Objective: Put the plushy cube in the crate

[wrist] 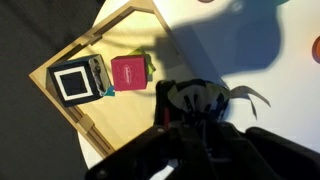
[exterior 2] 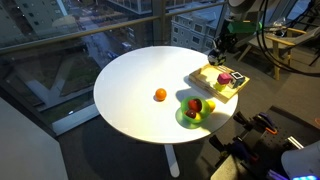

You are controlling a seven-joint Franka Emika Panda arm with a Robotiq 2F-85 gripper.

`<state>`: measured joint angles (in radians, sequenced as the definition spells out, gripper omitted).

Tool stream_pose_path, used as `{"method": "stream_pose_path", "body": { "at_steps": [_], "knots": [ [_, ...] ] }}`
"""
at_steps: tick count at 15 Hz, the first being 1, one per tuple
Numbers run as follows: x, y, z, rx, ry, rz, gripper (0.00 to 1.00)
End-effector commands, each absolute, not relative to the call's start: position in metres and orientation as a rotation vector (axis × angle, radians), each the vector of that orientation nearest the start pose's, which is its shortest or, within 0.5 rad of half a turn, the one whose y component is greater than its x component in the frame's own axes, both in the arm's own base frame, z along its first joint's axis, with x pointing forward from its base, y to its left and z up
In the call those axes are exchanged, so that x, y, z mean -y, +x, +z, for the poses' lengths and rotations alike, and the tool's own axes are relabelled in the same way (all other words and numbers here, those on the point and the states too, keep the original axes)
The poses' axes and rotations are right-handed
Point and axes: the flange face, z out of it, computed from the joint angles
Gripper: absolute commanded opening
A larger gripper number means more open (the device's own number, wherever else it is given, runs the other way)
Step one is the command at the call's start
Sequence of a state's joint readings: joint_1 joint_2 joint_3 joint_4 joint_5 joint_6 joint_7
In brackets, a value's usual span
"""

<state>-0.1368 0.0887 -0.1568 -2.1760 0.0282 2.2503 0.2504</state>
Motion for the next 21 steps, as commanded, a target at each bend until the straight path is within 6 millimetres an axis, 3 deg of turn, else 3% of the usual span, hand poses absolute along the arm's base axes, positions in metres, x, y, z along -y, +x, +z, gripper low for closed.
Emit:
{"method": "stream_pose_path", "body": {
  "at_steps": [1, 12, 21],
  "knots": [
    [0.184, 0.535, 0.354, -0.950, -2.977, 0.017, 0.07],
    [0.249, 0.548, 0.331, -1.130, -2.934, 0.005, 0.07],
    [0.261, 0.548, 0.297, -1.158, -2.951, -0.005, 0.06]
  ]
}}
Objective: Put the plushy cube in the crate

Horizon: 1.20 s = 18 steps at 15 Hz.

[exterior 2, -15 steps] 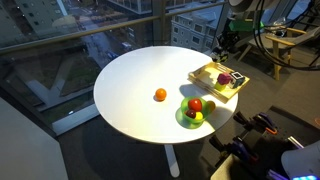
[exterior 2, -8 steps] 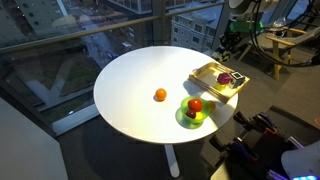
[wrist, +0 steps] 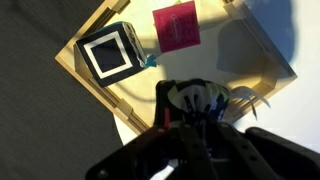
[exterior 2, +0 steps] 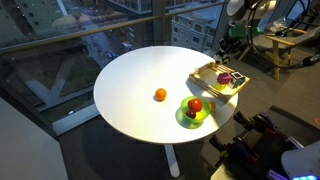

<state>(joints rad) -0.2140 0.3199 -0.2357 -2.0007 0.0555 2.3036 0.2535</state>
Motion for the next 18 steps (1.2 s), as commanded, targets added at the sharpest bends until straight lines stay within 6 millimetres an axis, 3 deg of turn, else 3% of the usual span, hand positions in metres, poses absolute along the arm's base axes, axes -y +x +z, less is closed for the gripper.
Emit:
{"method": "stream_pose_path", "body": {
  "at_steps": [1, 12, 13, 14, 18],
  "knots": [
    [0.260, 0.547, 0.293, -1.159, -2.953, -0.003, 0.06],
    [0.248, 0.536, 0.254, -1.138, -2.972, 0.070, 0.08],
    [0.248, 0.536, 0.253, -1.143, -2.971, 0.074, 0.39],
    [0.248, 0.535, 0.253, -1.143, -2.971, 0.079, 0.41],
    [0.246, 0.535, 0.254, -1.136, -2.976, 0.077, 0.71]
  ]
}}
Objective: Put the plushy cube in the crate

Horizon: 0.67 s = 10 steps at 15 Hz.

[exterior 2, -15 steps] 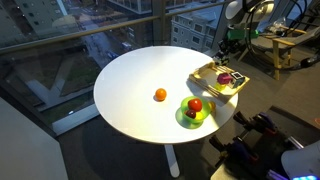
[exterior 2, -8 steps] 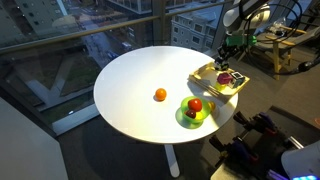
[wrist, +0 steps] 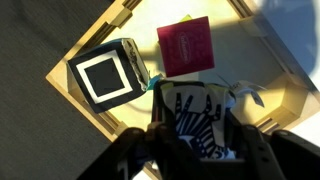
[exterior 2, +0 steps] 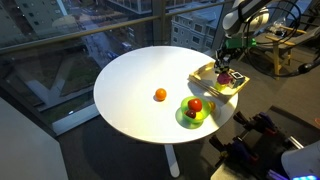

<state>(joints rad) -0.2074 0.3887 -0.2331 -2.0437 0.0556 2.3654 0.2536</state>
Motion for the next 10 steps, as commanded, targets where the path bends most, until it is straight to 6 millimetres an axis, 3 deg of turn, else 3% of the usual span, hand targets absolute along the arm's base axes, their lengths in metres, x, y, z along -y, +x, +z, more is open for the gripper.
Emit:
{"method": "stream_pose_path", "body": {
  "at_steps": [1, 4, 10],
  "knots": [
    [0.244, 0.535, 0.256, -1.130, -2.978, 0.069, 0.80],
    [0.235, 0.537, 0.264, -1.098, -2.985, 0.052, 0.99],
    [0.205, 0.544, 0.286, -1.005, -3.004, 0.012, 1.00]
  ]
}}
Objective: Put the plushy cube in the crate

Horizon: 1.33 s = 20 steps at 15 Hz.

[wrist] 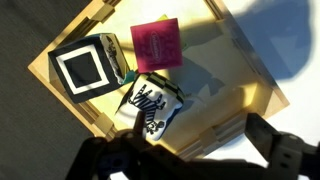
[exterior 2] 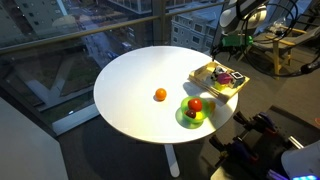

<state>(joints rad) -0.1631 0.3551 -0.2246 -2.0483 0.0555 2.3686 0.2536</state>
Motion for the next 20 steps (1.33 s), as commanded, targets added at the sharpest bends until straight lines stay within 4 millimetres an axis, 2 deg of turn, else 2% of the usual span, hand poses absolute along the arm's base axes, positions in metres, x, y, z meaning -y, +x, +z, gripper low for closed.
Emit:
{"method": "stream_pose_path", "body": {
  "at_steps": [1, 8, 20],
  "knots": [
    [0.200, 0.545, 0.290, -0.990, -3.006, 0.003, 1.00],
    [0.163, 0.545, 0.321, -0.862, -3.008, -0.019, 1.00],
    [0.090, 0.524, 0.373, -0.548, -3.106, 0.017, 1.00]
  ]
}}
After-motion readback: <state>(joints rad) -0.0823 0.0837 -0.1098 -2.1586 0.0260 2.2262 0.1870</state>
